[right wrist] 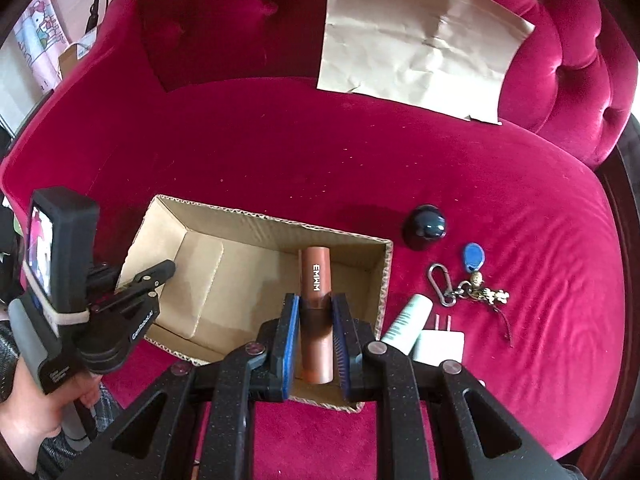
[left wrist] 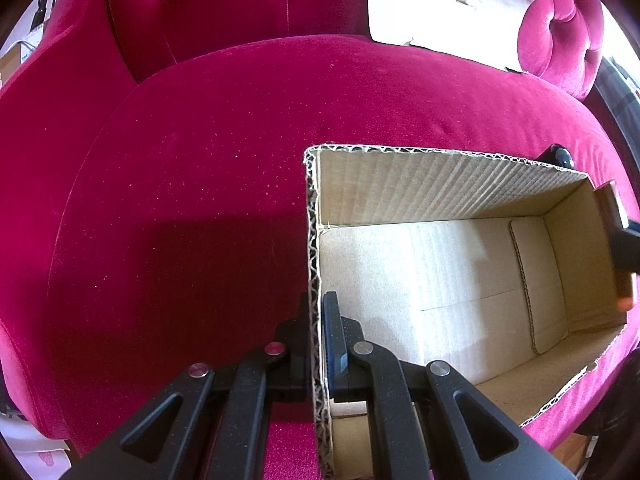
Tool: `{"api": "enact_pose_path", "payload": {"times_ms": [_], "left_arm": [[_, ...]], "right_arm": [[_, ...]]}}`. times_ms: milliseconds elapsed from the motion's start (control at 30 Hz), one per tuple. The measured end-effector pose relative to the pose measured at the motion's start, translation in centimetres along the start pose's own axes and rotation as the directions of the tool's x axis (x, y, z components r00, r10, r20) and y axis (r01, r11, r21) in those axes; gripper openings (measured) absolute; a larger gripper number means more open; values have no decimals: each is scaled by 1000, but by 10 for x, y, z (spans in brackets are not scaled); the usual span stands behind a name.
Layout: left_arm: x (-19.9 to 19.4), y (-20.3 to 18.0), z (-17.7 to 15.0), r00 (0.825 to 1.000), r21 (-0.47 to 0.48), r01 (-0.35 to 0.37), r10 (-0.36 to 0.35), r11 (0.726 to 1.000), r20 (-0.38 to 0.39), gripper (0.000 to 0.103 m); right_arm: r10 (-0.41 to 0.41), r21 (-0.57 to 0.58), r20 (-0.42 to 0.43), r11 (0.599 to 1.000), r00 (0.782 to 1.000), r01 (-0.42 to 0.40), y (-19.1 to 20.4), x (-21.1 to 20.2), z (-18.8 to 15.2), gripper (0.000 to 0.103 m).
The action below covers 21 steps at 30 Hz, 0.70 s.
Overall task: Organize rigid objects
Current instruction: 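Carry the brown tube with the right tool over the box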
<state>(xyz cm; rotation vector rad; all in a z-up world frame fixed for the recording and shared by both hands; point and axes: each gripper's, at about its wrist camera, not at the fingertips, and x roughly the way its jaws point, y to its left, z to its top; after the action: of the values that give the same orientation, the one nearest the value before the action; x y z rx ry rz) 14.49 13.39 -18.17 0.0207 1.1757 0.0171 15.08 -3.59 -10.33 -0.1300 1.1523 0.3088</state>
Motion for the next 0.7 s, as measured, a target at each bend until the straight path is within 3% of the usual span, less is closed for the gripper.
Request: {"api": "enact_pose_path", "payload": {"times_ms": [700], "left_arm": [[0,-4,-1,1000,-4,-3,3,1000,2,5]], "right_arm": [[30,48,-67,999,997,-26,21,54,-4,17]]}}
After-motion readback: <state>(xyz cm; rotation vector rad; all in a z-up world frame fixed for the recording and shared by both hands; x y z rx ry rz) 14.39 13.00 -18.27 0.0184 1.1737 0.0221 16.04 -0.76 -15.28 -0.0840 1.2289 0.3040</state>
